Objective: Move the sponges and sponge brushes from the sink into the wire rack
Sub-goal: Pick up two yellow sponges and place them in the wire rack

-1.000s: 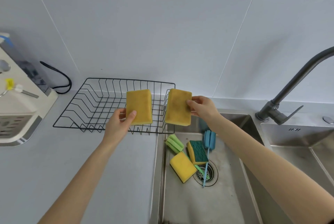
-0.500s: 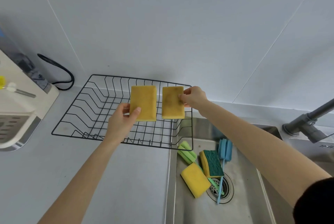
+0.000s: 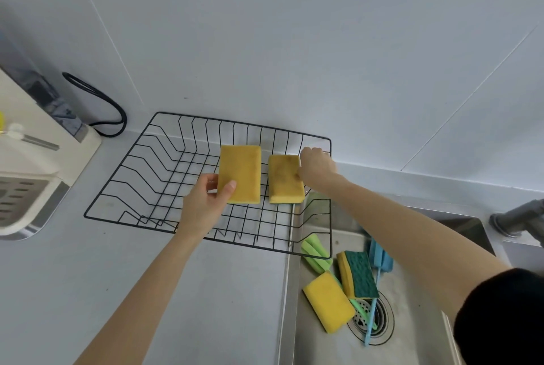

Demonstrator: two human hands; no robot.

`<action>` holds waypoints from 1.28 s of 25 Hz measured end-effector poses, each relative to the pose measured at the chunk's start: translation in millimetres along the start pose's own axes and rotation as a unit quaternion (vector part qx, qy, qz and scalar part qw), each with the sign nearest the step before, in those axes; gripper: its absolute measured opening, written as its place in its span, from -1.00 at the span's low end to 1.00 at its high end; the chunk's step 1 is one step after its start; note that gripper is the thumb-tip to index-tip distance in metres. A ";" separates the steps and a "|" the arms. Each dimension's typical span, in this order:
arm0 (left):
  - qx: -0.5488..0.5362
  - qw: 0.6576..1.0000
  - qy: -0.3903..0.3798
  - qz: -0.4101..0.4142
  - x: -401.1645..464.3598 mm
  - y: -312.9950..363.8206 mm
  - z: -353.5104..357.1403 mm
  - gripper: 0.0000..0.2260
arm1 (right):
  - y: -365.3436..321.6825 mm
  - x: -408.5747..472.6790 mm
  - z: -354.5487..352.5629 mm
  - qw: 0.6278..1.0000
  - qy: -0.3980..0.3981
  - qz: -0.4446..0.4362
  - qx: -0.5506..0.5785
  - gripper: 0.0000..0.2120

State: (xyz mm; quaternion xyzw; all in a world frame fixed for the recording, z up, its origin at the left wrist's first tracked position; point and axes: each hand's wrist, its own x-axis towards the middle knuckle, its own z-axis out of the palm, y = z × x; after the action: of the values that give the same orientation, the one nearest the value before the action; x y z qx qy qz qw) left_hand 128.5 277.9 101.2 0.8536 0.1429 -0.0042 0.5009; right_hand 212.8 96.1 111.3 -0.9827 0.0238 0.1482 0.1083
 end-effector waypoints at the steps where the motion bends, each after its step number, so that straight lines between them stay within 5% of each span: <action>1: 0.005 1.000 0.001 0.000 1.1 -0.3 -0.1 -0.62 | 0.9 -0.2 1.7 1.000 0.011 -0.006 -0.014 -0.77; 6: 0.038 0.999 0.006 -0.005 14.0 1.4 -1.2 -0.60 | 2.8 -15.8 7.7 0.983 0.075 -0.154 -0.062 -0.58; 11: 0.034 0.999 0.003 -0.013 20.3 2.7 1.8 -0.62 | 4.0 -12.0 37.4 0.946 -0.015 -0.227 -0.231 -0.11; 32: 0.181 0.981 -0.063 -0.029 72.4 -4.7 51.6 -0.57 | 7.5 6.5 47.0 0.965 0.039 -0.176 -0.189 -0.25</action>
State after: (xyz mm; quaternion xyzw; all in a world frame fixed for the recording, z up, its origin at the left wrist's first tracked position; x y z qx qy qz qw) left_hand 203.8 253.2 60.5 0.9238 0.1332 -0.0982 0.3454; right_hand 205.0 99.0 64.1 -0.9789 -0.1741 0.0904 -0.0565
